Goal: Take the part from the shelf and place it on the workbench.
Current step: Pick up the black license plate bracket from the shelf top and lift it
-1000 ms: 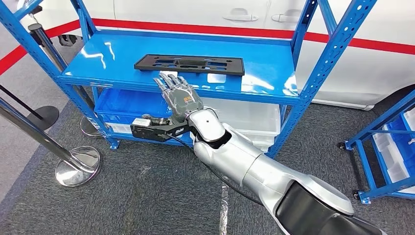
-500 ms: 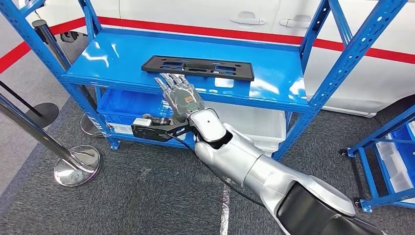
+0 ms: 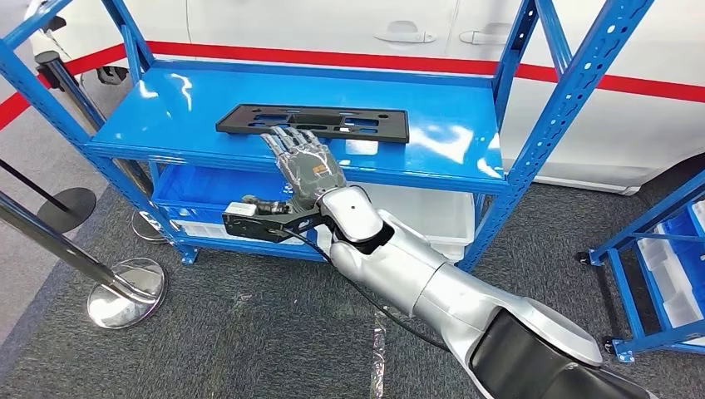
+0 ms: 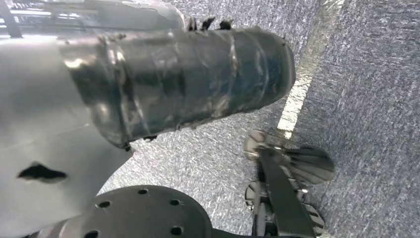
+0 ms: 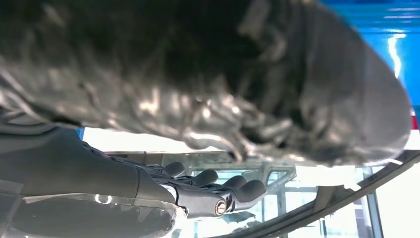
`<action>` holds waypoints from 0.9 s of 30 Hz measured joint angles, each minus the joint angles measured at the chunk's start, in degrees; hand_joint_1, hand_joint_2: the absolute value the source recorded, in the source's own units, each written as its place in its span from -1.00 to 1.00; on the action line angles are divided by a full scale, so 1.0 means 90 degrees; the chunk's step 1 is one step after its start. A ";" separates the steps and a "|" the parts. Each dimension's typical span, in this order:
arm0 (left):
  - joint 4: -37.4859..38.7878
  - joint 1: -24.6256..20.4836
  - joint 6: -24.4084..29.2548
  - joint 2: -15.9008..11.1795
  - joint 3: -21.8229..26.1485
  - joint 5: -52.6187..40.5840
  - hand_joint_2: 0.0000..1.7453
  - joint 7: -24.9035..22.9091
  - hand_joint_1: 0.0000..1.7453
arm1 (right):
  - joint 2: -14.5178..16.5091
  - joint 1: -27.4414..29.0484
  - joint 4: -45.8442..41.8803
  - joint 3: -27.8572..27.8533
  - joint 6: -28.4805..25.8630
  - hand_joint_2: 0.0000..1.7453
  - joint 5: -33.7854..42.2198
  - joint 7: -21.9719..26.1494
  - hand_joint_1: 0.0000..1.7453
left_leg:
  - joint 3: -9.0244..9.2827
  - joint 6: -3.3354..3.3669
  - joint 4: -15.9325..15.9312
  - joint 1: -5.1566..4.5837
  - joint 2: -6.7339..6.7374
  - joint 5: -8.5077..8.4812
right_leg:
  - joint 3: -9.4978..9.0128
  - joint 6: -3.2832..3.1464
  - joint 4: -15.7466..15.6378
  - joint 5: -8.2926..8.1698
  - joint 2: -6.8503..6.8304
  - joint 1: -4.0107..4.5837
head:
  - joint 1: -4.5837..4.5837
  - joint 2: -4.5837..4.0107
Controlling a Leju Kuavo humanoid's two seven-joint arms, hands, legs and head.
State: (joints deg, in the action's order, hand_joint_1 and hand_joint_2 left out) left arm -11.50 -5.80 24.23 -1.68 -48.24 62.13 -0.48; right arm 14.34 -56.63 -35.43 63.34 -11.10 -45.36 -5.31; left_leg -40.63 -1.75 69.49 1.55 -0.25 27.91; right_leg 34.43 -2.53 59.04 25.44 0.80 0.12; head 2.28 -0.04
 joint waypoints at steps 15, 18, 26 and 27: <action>0.0000 -0.0020 -0.0039 0.0000 0.0000 0.0006 -1.00 -0.0001 -1.00 | -0.0011 0.0027 -0.0034 0.0000 0.0007 -1.00 -0.0009 -0.0002 -1.00 | 0.0756 0.0287 -0.1316 -0.0014 -0.0006 -0.0260 | 0.0858 0.0331 0.1330 0.0279 -0.0040 -0.0081 | -0.0070 0.0000; 0.0000 -0.0020 -0.0049 0.0003 0.0000 0.0005 -1.00 0.0001 -1.00 | -0.0009 0.0012 -0.0035 -0.0001 0.0008 -1.00 -0.0009 -0.0001 -1.00 | 0.0828 0.0206 -0.1275 -0.0027 -0.0016 -0.0155 | 0.0378 0.0271 0.0233 -0.0217 -0.0048 -0.0064 | -0.0069 0.0000; 0.0000 -0.0031 -0.0047 0.0005 -0.0002 0.0005 -1.00 0.0005 -1.00 | 0.0002 -0.0006 -0.0048 -0.0002 0.0006 -1.00 -0.0018 -0.0017 -1.00 | 0.0350 -0.0024 -0.0236 0.0002 -0.0003 0.0401 | 0.0121 0.0059 -0.0062 -0.0136 -0.0024 -0.0064 | -0.0041 0.0000; 0.0000 -0.0032 -0.0047 0.0004 -0.0002 0.0005 -1.00 0.0006 -1.00 | 0.0001 0.0003 -0.0047 -0.0002 0.0007 -1.00 -0.0020 -0.0017 -1.00 | 0.0118 -0.0036 0.0169 0.0002 -0.0003 0.0516 | 0.0103 0.0040 -0.0059 -0.0118 -0.0026 -0.0054 | -0.0033 0.0000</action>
State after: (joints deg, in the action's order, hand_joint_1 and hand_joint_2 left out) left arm -11.50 -6.09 23.80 -1.64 -48.26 62.18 -0.43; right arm 14.35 -56.61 -35.86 63.32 -11.04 -45.54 -5.46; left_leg -39.57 -2.07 71.01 1.56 -0.27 32.55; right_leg 35.36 -2.17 58.51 24.38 0.56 -0.36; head 1.98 -0.04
